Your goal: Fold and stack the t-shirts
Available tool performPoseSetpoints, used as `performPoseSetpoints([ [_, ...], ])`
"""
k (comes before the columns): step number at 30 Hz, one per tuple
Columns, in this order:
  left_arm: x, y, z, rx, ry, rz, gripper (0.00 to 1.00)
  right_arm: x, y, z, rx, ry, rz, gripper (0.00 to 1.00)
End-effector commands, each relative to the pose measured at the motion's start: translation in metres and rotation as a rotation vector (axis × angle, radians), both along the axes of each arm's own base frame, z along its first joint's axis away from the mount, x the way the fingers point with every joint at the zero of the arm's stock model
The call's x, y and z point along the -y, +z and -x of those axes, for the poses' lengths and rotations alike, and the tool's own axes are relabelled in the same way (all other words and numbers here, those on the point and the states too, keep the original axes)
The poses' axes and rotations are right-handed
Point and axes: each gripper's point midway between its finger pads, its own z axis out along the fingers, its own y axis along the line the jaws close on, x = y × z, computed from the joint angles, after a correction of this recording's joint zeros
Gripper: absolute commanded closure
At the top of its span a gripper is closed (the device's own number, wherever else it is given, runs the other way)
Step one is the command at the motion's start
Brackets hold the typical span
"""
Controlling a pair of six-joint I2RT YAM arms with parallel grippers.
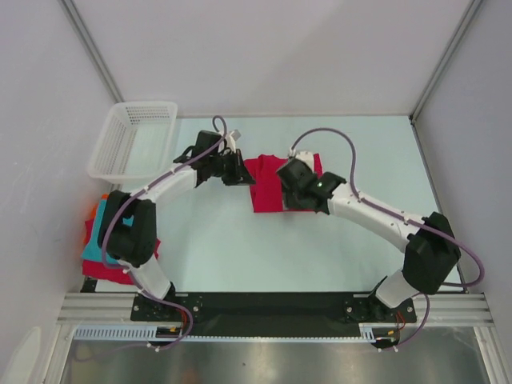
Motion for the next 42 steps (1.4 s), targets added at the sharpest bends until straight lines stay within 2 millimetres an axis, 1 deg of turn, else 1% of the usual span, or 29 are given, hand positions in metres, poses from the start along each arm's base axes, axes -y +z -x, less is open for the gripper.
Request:
performPoseSetpoints([
  [1, 0.017, -0.002, -0.029, 0.044, -0.032, 0.032, 0.97, -0.018, -0.003, 0.058, -0.016, -0.001, -0.055, 0.40],
  [2, 0.018, -0.007, -0.031, 0.039, -0.032, 0.027, 0.88, -0.016, -0.004, 0.065, -0.013, -0.007, -0.039, 0.40],
  [3, 0.018, -0.014, -0.037, 0.036, -0.021, 0.015, 0.82, -0.013, -0.003, 0.076, -0.017, 0.002, -0.024, 0.40],
  [4, 0.018, -0.020, -0.039, 0.034, -0.018, 0.002, 0.75, -0.018, -0.005, 0.089, -0.026, 0.013, -0.025, 0.40],
  [5, 0.018, -0.022, -0.042, 0.039, -0.014, -0.006, 0.70, -0.015, -0.007, 0.095, -0.024, 0.011, -0.006, 0.40],
  [6, 0.017, -0.027, -0.046, 0.033, -0.004, -0.015, 0.70, -0.008, -0.006, 0.103, -0.031, 0.003, 0.013, 0.40],
  [7, 0.016, -0.030, -0.050, 0.037, 0.009, -0.030, 0.69, -0.008, -0.006, 0.112, -0.028, 0.015, 0.025, 0.40],
  [9, 0.017, -0.032, -0.056, 0.043, 0.016, -0.034, 0.67, 0.000, -0.009, 0.124, -0.048, -0.005, 0.038, 0.40],
  [12, 0.017, -0.035, -0.067, 0.053, 0.037, -0.043, 0.64, 0.005, -0.010, 0.142, -0.066, -0.008, 0.033, 0.40],
  [15, 0.020, -0.035, -0.078, 0.064, 0.049, -0.044, 0.57, 0.008, -0.010, 0.153, -0.077, -0.014, 0.027, 0.39],
  [16, 0.021, -0.034, -0.080, 0.067, 0.051, -0.041, 0.50, 0.008, -0.009, 0.154, -0.077, -0.016, 0.023, 0.39],
  [17, 0.022, -0.036, -0.083, 0.067, 0.053, -0.042, 0.47, 0.009, -0.010, 0.156, -0.083, -0.018, 0.030, 0.40],
  [18, 0.025, -0.032, -0.087, 0.080, 0.052, -0.034, 0.44, 0.009, -0.009, 0.156, -0.083, -0.017, 0.029, 0.39],
  [19, 0.026, -0.031, -0.091, 0.087, 0.056, -0.037, 0.36, 0.008, -0.010, 0.156, -0.085, -0.016, 0.036, 0.39],
  [20, 0.028, -0.029, -0.096, 0.103, 0.055, -0.037, 0.33, 0.008, -0.010, 0.156, -0.086, -0.010, 0.042, 0.39],
  [22, 0.030, -0.028, -0.101, 0.118, 0.051, -0.043, 0.31, 0.006, -0.010, 0.154, -0.084, -0.005, 0.058, 0.40],
  [24, 0.032, -0.029, -0.110, 0.133, 0.051, -0.046, 0.34, 0.005, -0.007, 0.152, -0.080, 0.000, 0.074, 0.39],
  [25, 0.032, -0.035, -0.113, 0.128, 0.052, -0.054, 0.34, 0.005, -0.009, 0.151, -0.084, 0.004, 0.094, 0.39],
  [26, 0.034, -0.032, -0.118, 0.142, 0.056, -0.054, 0.34, 0.005, -0.010, 0.150, -0.084, 0.005, 0.104, 0.39],
  [27, 0.035, -0.033, -0.121, 0.144, 0.057, -0.055, 0.36, 0.003, -0.006, 0.148, -0.078, 0.007, 0.107, 0.39],
  [28, 0.036, -0.039, -0.123, 0.134, 0.056, -0.057, 0.36, 0.004, -0.007, 0.148, -0.082, 0.011, 0.124, 0.39],
  [29, 0.038, -0.037, -0.127, 0.140, 0.059, -0.051, 0.37, 0.003, -0.008, 0.146, -0.081, 0.010, 0.132, 0.39],
  [31, 0.042, -0.042, -0.133, 0.133, 0.057, -0.045, 0.38, 0.003, -0.007, 0.143, -0.081, 0.011, 0.142, 0.39],
  [33, 0.044, -0.045, -0.135, 0.123, 0.055, -0.038, 0.39, 0.004, -0.009, 0.140, -0.086, 0.007, 0.155, 0.39],
  [34, 0.045, -0.051, -0.136, 0.111, 0.057, -0.041, 0.40, 0.003, -0.008, 0.138, -0.086, 0.005, 0.152, 0.39],
  [38, 0.048, -0.056, -0.138, 0.109, 0.054, -0.036, 0.42, 0.006, -0.009, 0.133, -0.092, -0.005, 0.158, 0.39],
  [40, 0.049, -0.061, -0.139, 0.103, 0.055, -0.034, 0.50, 0.006, -0.010, 0.131, -0.094, -0.009, 0.160, 0.39],
  [41, 0.049, -0.063, -0.140, 0.099, 0.057, -0.032, 0.61, 0.007, -0.010, 0.131, -0.096, -0.010, 0.162, 0.39],
  [42, 0.050, -0.064, -0.140, 0.095, 0.056, -0.029, 0.91, 0.007, -0.010, 0.131, -0.097, -0.009, 0.164, 0.39],
])
